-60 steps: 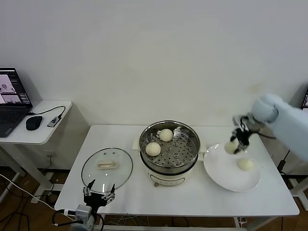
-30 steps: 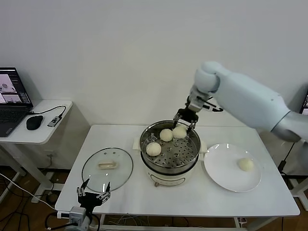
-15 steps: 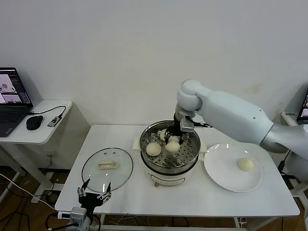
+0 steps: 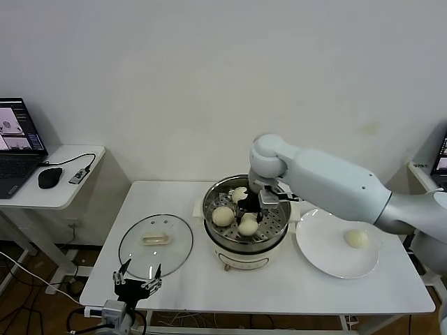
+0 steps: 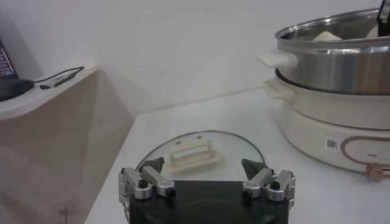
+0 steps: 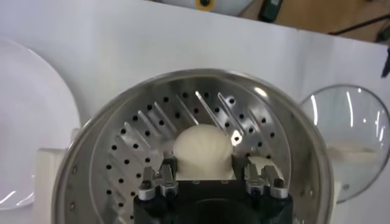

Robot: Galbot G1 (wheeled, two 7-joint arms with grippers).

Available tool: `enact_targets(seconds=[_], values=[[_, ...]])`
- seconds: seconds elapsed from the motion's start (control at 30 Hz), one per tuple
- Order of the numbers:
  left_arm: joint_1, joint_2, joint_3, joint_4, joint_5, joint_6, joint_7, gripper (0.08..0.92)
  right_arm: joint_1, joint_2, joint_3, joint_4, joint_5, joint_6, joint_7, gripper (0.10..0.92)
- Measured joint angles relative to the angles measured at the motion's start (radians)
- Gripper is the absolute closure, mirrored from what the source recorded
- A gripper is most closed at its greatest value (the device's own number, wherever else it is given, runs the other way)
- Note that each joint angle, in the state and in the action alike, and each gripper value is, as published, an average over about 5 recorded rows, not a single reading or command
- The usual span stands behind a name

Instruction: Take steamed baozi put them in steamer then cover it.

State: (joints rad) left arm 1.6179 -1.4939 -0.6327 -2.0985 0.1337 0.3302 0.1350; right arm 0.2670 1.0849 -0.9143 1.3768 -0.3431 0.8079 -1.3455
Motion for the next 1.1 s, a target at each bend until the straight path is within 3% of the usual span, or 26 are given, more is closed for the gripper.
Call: enact_targets(seconds=[0.33, 0.6, 0.7, 0.9, 1.1], values=[[-0.001, 0.000, 0.002, 0.002, 0.000, 0.000, 0.001, 0.177, -0.022, 0.007, -0.002, 0.001, -0.008, -0.006, 0.004, 0.445], [-0.004, 0.001, 0.002, 0.005, 0.000, 0.001, 0.002, 0.177, -0.013, -0.009, -0.002, 0.015, 0.005, -0.046, 0.013, 0.247], [-0.006, 0.001, 0.003, 0.007, 0.000, 0.001, 0.002, 0.177, -0.002, -0.019, 0.008, 0.018, 0.016, -0.071, 0.015, 0.210], [-0.012, 0.006, 0.004, 0.008, -0.001, 0.003, 0.007, 0.177, 0.048, -0.065, 0.023, 0.032, 0.073, -0.157, 0.016, 0.203], [-0.020, 0.018, 0.009, 0.004, -0.009, 0.004, 0.012, 0.177, 0.119, -0.163, 0.009, 0.040, 0.193, -0.344, 0.021, 0.203]])
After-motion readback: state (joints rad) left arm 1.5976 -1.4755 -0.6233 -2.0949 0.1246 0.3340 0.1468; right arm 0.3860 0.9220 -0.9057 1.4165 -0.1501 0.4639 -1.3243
